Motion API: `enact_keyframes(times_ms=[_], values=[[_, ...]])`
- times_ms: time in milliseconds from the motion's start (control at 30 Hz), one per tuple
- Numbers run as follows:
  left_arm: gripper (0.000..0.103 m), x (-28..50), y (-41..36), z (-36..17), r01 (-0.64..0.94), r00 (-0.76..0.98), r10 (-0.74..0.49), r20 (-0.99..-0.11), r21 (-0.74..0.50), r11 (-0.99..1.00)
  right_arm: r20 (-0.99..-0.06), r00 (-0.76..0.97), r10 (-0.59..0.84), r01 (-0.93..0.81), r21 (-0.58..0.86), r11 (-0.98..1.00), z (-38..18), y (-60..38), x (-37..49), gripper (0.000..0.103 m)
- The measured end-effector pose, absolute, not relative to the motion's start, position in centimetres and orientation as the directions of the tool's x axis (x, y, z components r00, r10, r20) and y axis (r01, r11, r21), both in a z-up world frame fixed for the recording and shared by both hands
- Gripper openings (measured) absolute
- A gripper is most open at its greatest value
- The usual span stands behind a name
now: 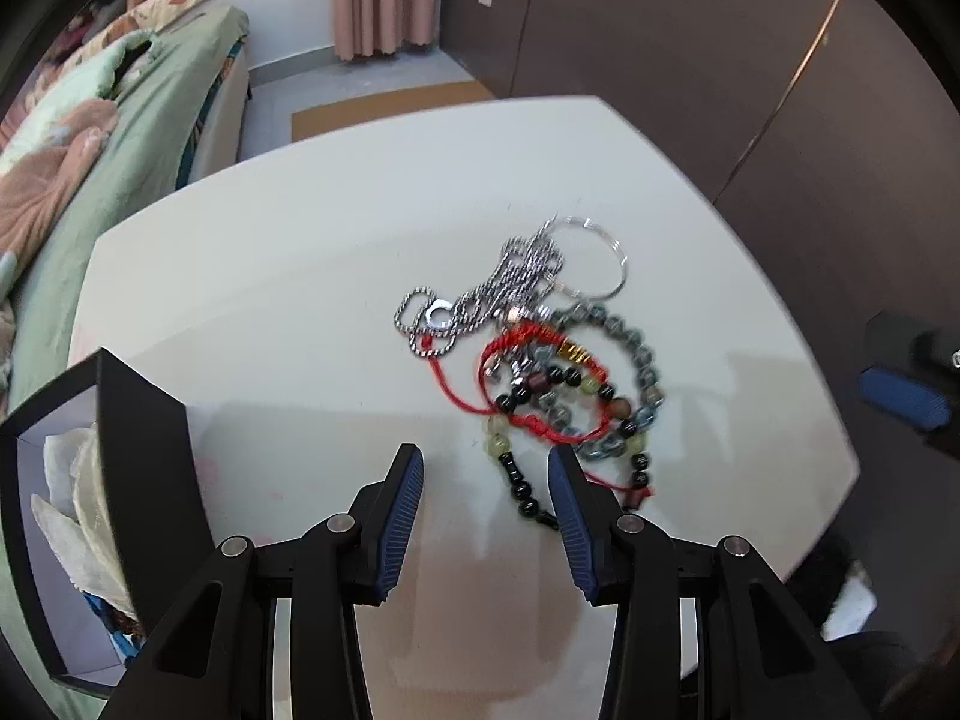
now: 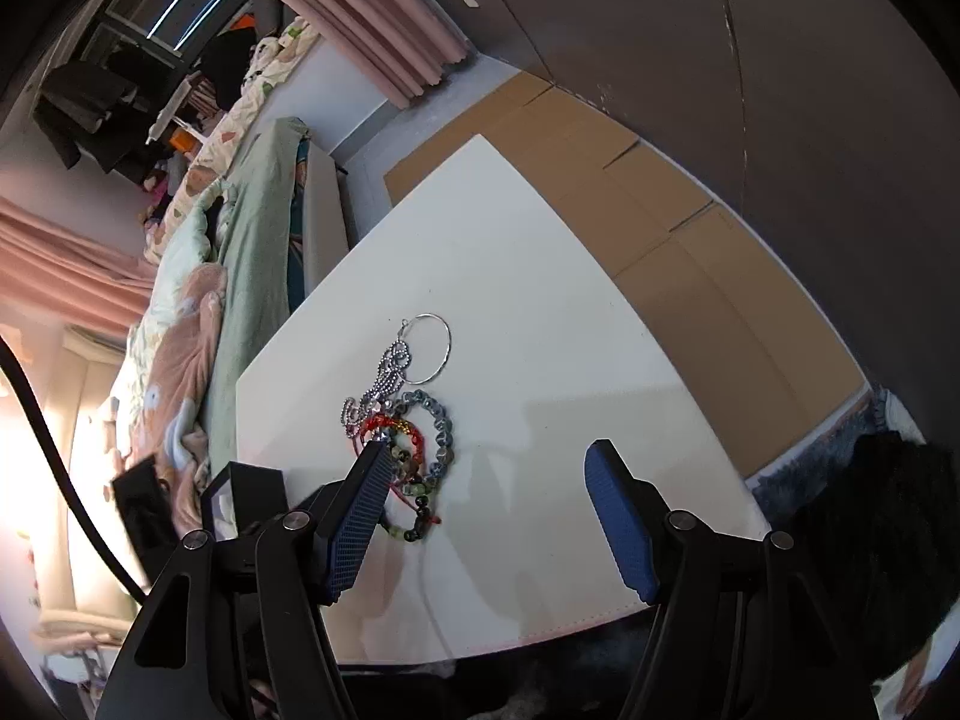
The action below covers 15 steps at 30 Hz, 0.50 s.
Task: Organize jewelry
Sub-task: 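Grasp the black bead bracelet from the pile with the left tool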
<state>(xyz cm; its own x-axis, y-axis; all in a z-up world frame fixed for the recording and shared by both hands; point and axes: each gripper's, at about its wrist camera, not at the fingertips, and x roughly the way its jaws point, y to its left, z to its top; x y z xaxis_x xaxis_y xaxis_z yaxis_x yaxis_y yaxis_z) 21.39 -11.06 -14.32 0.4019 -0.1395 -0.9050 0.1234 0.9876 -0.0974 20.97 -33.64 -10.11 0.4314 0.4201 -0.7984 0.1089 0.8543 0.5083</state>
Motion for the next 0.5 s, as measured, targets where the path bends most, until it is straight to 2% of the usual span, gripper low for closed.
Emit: enact_keyframes(times_ms=[100, 200, 267, 300, 333, 500], values=[[0.045, 21.0, -12.0, -14.7, 0.143, 0.424, -0.075, -0.902, -0.015, 0.99, -0.8, 0.429, 0.42, 0.094, 0.502, 0.86, -10.0, -33.4, 21.0, 0.067], [0.042, 20.5, -12.2, -14.6, 0.156, 0.446, -0.063, -0.893, 0.009, 0.988, -0.805, 0.426, 0.413, 0.083, 0.49, 0.868, -9.9, -33.0, 21.0, 0.067], [0.028, 20.3, -12.1, -14.5, 0.156, 0.454, -0.062, -0.889, 0.01, 0.988, -0.806, 0.424, 0.413, 0.079, 0.487, 0.87, -9.8, -32.9, 20.9, 0.067], [0.012, 20.2, -12.1, -14.5, 0.157, 0.458, -0.058, -0.887, 0.017, 0.987, -0.807, 0.423, 0.412, 0.075, 0.484, 0.872, -9.8, -32.8, 20.9, 0.067], [0.008, 20.1, -12.0, -14.4, 0.159, 0.458, -0.055, -0.887, 0.02, 0.987, -0.808, 0.422, 0.41, 0.072, 0.481, 0.874, -9.8, -32.7, 20.9, 0.067], [0.008, 20.3, -11.4, -14.2, 0.148, 0.478, -0.078, -0.875, -0.007, 0.989, -0.814, 0.417, 0.404, 0.07, 0.472, 0.879, -9.9, -32.6, 21.0, 0.067]])
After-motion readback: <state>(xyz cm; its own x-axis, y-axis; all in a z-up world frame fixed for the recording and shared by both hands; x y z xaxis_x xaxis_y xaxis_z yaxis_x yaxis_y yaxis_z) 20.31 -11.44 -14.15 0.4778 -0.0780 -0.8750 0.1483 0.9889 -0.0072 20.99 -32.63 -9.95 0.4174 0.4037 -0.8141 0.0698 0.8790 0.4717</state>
